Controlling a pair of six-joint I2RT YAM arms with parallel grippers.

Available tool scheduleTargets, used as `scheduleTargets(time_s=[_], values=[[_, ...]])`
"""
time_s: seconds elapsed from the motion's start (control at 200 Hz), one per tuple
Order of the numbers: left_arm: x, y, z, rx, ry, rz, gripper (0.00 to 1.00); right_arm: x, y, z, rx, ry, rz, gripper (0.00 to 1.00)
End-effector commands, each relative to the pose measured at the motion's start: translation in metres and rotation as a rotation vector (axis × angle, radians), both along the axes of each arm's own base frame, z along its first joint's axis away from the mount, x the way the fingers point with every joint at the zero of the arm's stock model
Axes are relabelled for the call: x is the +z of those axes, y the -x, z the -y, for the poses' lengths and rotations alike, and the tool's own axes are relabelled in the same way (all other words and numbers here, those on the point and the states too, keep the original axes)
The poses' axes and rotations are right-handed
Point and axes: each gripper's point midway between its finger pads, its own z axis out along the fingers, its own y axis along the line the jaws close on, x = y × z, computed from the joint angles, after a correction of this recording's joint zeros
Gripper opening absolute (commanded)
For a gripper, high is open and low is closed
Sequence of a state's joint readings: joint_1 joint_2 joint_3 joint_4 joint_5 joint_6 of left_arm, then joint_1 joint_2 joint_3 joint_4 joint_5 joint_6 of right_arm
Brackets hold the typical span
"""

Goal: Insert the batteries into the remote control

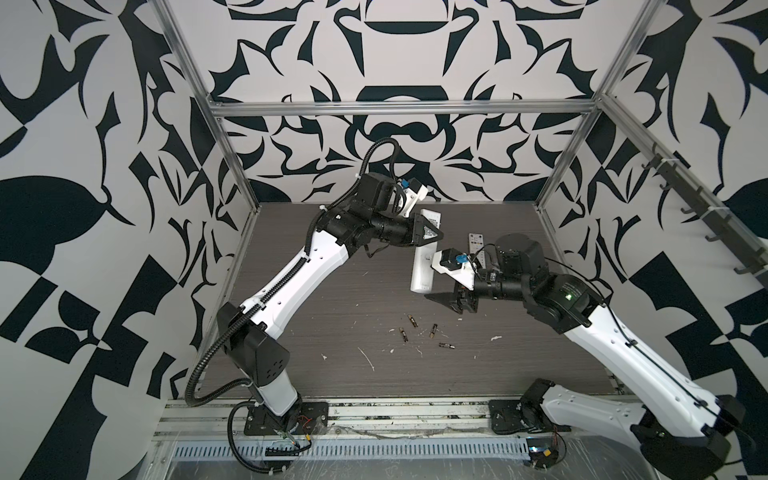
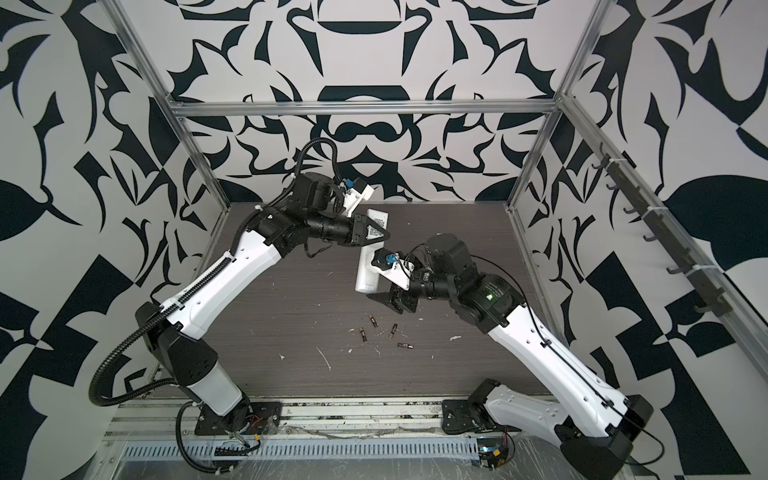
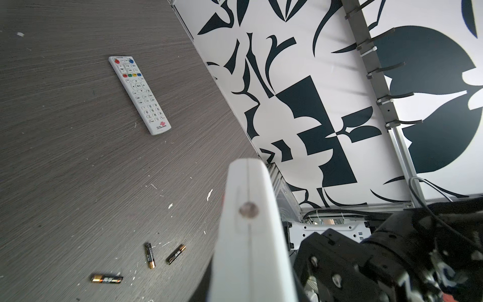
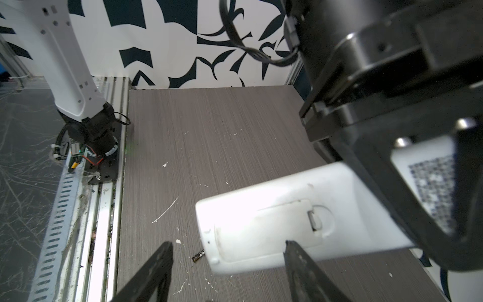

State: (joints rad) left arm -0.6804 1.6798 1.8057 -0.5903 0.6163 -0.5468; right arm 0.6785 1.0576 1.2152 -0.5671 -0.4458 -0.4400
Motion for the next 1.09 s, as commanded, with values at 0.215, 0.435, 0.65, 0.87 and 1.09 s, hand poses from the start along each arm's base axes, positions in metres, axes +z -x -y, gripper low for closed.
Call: scheduleTargets(time_s=[0.215, 0.435, 0.65, 0.87, 1.09], values=[[-0.014, 0.005, 0.0, -0.004, -0.039, -0.003, 0.0, 0.019, -0.023, -0.005, -0.044, 0.007, 0.1, 0.72], [-0.015, 0.006, 0.0, -0.008, -0.036, -0.007, 0.0, 0.029, -0.021, -0.012, -0.016, -0.043, 0.107, 0.73], [-0.015, 0.007, 0.001, -0.015, -0.032, -0.013, 0.0, 0.026, -0.015, -0.018, 0.033, -0.051, 0.081, 0.73], [-0.011, 0.008, 0.003, -0.024, -0.019, -0.01, 0.0, 0.024, -0.015, -0.025, 0.058, -0.066, 0.058, 0.73], [-0.006, 0.011, 0.006, -0.046, 0.009, -0.02, 0.0, 0.019, -0.015, -0.027, 0.069, -0.056, 0.052, 0.73]])
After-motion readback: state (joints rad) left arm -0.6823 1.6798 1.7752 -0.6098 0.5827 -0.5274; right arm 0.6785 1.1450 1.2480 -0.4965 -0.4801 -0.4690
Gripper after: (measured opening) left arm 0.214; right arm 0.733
